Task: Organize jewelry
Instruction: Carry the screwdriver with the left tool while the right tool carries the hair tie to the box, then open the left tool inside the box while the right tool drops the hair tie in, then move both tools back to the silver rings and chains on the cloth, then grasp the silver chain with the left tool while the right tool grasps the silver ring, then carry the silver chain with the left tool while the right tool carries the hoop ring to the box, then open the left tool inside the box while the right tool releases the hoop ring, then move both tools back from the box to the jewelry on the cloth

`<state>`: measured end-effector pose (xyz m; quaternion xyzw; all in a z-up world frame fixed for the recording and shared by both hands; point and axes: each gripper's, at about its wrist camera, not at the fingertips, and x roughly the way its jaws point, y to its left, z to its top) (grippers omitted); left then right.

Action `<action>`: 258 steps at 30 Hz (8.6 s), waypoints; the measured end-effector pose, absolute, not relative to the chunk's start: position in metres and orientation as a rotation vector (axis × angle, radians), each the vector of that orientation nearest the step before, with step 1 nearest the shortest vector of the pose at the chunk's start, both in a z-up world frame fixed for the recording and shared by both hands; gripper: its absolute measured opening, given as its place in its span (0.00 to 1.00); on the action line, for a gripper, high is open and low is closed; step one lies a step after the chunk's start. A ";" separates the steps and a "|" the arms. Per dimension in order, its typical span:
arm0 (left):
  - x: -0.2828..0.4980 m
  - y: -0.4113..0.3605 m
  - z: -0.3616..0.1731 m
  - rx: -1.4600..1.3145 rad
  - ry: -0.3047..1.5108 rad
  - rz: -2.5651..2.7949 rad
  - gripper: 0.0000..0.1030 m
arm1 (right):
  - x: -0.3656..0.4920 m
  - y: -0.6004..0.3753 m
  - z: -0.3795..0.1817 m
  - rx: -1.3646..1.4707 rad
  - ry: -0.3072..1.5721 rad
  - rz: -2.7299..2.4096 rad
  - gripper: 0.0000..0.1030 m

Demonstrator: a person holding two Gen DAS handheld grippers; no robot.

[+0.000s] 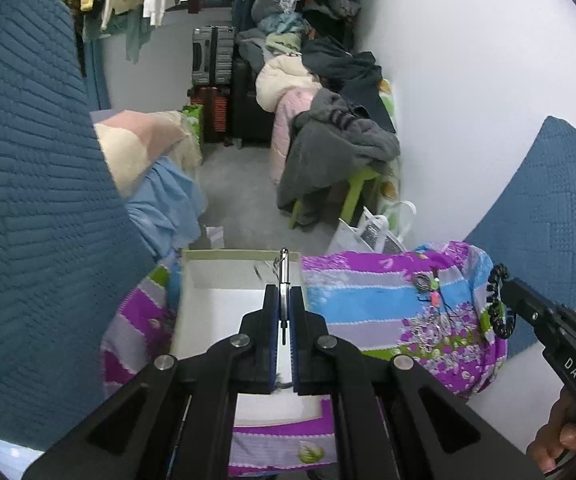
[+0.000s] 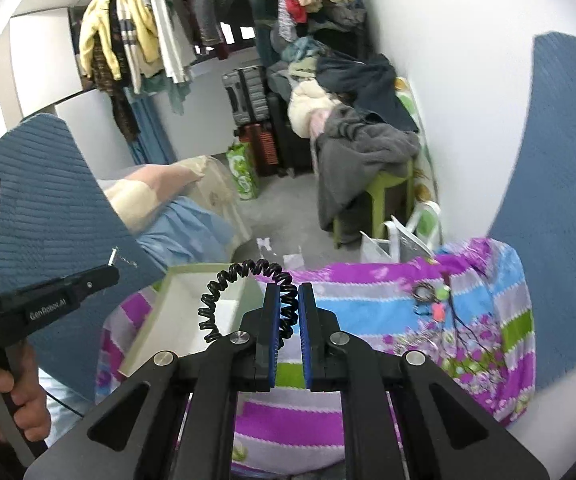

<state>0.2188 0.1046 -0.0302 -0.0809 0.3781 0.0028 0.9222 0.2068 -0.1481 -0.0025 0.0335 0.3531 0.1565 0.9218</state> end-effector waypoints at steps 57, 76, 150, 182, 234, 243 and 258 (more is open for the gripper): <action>0.254 0.013 -0.124 -0.260 0.917 -0.161 0.06 | 0.219 -0.188 -0.065 0.066 0.779 0.338 0.27; 0.331 -0.123 -0.227 -0.174 1.016 -0.358 0.41 | 0.270 -0.337 -0.177 0.122 0.933 0.219 0.14; 0.277 -0.074 -0.132 -0.223 0.884 -0.422 0.04 | 0.297 -0.302 -0.255 -0.136 1.006 0.196 0.02; 0.211 -0.003 -0.139 -0.238 0.900 -0.271 0.04 | 0.293 -0.303 -0.256 -0.051 1.038 0.132 0.67; 0.205 0.173 -0.154 -0.287 0.920 0.057 0.06 | 0.218 -0.003 -0.114 -0.133 0.932 0.618 0.59; 0.206 0.171 -0.158 -0.325 0.970 0.053 0.07 | 0.219 -0.018 -0.116 -0.122 0.933 0.592 0.56; 0.239 0.027 -0.116 -0.218 0.839 -0.166 0.49 | 0.218 -0.165 -0.068 -0.017 0.791 0.365 0.56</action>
